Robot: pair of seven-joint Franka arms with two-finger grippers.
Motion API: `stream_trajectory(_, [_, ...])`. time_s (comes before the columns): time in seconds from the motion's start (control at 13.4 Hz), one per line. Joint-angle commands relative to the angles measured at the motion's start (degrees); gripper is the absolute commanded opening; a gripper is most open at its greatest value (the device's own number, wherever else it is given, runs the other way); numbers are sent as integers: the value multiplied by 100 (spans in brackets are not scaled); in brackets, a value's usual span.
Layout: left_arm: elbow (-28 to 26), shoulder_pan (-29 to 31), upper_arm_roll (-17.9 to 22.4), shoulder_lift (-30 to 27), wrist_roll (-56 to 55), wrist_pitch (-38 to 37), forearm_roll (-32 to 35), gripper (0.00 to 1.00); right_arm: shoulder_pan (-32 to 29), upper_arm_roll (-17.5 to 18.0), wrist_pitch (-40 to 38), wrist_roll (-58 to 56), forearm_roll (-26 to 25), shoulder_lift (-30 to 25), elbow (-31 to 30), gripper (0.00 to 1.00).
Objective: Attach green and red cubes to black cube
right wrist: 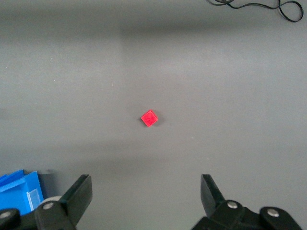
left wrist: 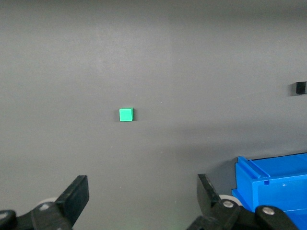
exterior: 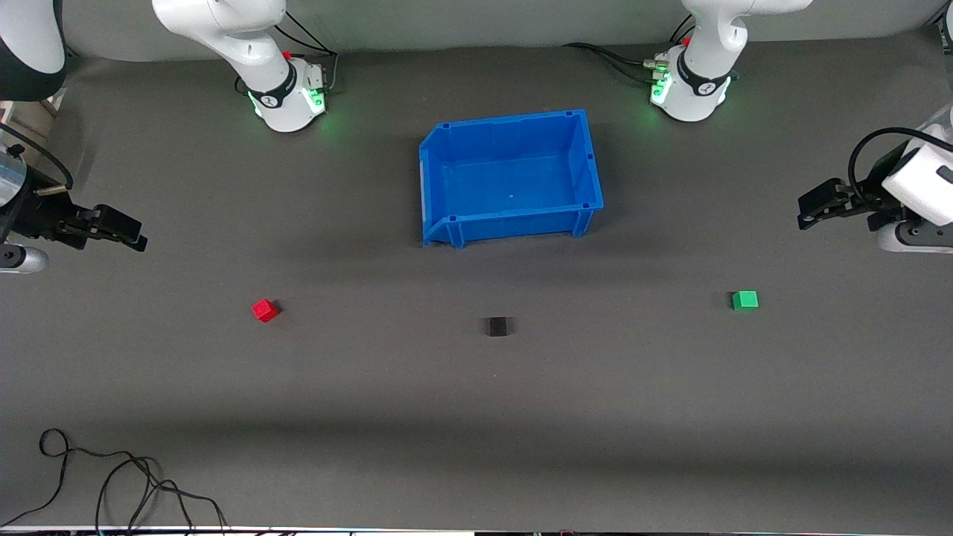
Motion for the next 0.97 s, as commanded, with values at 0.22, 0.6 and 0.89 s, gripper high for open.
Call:
stream_trajectory(0.22, [143, 13, 88, 23, -1758, -196, -16, 100, -4, -7, -133, 9, -63, 27, 60, 100])
stream_trajectory(0.6, [82, 442, 114, 137, -5522, -196, -708, 100, 5, 2, -274, -1350, -54, 184, -299, 100])
stream_trajectory(0.89, [38, 1215, 114, 242, -6235, -205, -1491, 100, 4, 2, -248, -2230, -2, 746, -423, 100])
